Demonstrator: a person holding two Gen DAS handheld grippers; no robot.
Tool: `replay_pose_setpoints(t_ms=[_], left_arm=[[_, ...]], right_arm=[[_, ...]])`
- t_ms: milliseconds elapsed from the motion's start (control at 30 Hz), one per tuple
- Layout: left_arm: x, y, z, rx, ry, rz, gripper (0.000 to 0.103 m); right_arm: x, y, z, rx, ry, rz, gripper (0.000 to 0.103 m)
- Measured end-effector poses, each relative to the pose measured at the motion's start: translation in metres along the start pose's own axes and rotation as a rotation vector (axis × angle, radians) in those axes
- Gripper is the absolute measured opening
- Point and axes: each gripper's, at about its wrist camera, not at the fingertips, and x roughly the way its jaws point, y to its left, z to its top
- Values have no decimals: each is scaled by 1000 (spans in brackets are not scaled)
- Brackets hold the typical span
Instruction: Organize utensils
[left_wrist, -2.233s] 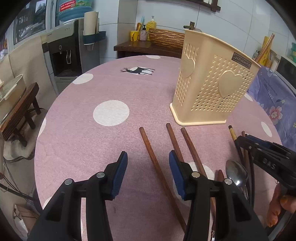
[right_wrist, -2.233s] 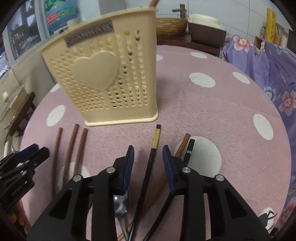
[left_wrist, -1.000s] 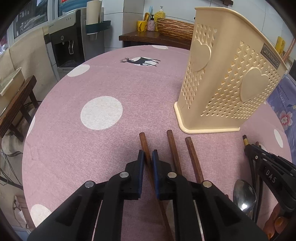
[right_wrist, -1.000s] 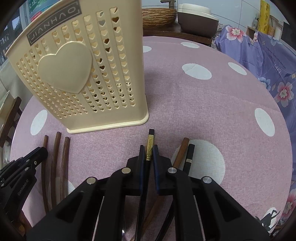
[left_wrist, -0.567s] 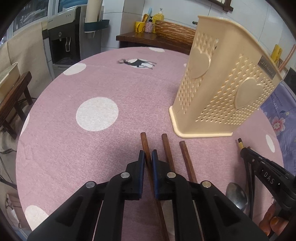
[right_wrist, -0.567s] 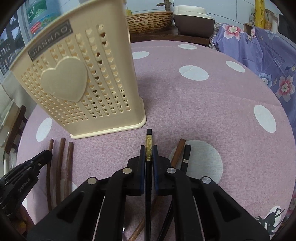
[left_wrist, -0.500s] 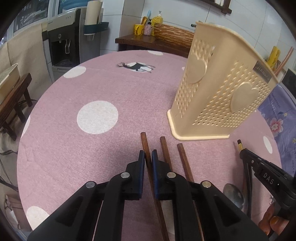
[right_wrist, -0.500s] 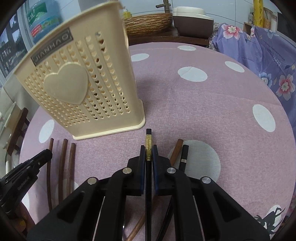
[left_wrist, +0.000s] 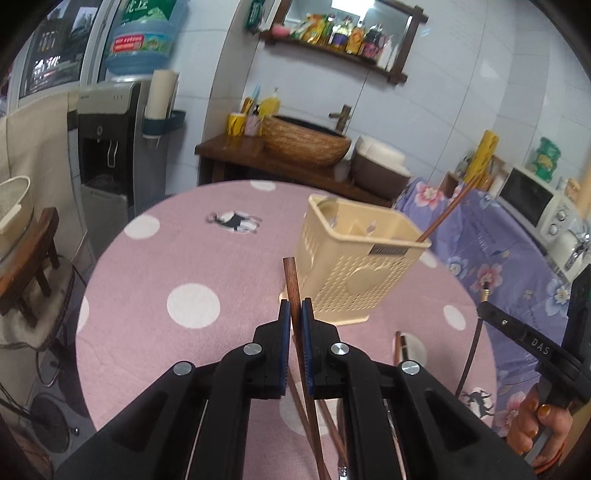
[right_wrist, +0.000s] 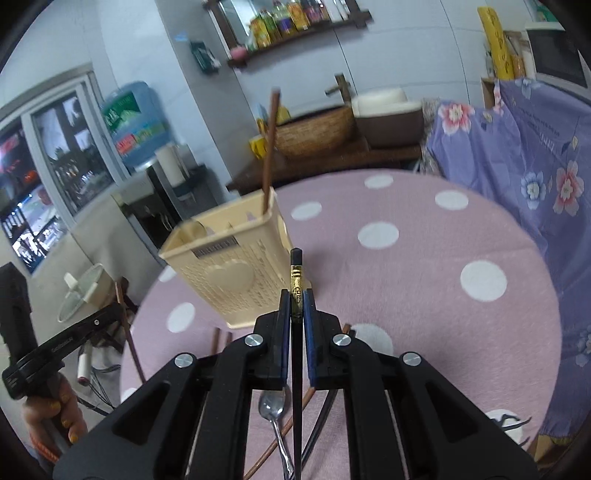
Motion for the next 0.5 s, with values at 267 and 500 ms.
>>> replay_pose_setpoints(t_ms=[267,500], left_arm=[[-19,-2,13,36,-42,-25,2],[3,16,3,-6,12,72,4]], right_arm=[[-45,2,16,-23,-72,53,8],[-48,3,13,-19,-76,30,8]])
